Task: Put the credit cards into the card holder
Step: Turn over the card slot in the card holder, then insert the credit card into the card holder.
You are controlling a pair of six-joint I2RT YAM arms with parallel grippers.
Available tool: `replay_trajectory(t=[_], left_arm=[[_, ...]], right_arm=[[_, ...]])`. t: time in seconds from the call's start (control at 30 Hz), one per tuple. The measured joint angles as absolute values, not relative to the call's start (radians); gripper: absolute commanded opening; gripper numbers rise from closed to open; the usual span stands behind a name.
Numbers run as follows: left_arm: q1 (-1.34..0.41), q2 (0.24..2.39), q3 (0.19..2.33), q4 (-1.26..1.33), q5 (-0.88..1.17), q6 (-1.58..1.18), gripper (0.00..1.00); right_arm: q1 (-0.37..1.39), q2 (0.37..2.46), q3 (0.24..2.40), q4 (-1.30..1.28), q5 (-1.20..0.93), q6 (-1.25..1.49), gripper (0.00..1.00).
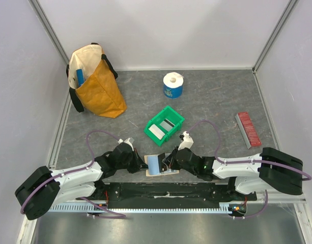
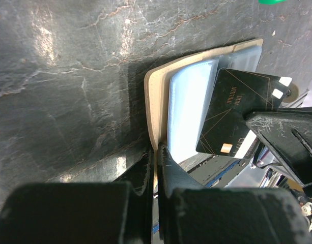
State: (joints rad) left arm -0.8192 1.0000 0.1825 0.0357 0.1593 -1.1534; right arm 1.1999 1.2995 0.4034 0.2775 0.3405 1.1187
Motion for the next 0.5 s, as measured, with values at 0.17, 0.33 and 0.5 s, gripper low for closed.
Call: replay_trajectory(t=[0.17, 0.33, 0.5], left_arm=[[-0.819, 1.000, 0.183, 0.036, 0.159, -1.153, 0.02], [-0.819, 1.000, 0.183, 0.036, 0.159, -1.153, 0.02], [-0.819, 1.000, 0.183, 0.036, 0.159, -1.154, 0.02]], right_arm=[[1.199, 1.301, 0.387, 0.278, 0.340, 1.130, 0.00], [1.199, 1.318, 0.382, 0.296, 0.337, 1.137, 0.00], [1.198, 1.350, 0.379, 0.329, 0.334, 1.153, 0.00]])
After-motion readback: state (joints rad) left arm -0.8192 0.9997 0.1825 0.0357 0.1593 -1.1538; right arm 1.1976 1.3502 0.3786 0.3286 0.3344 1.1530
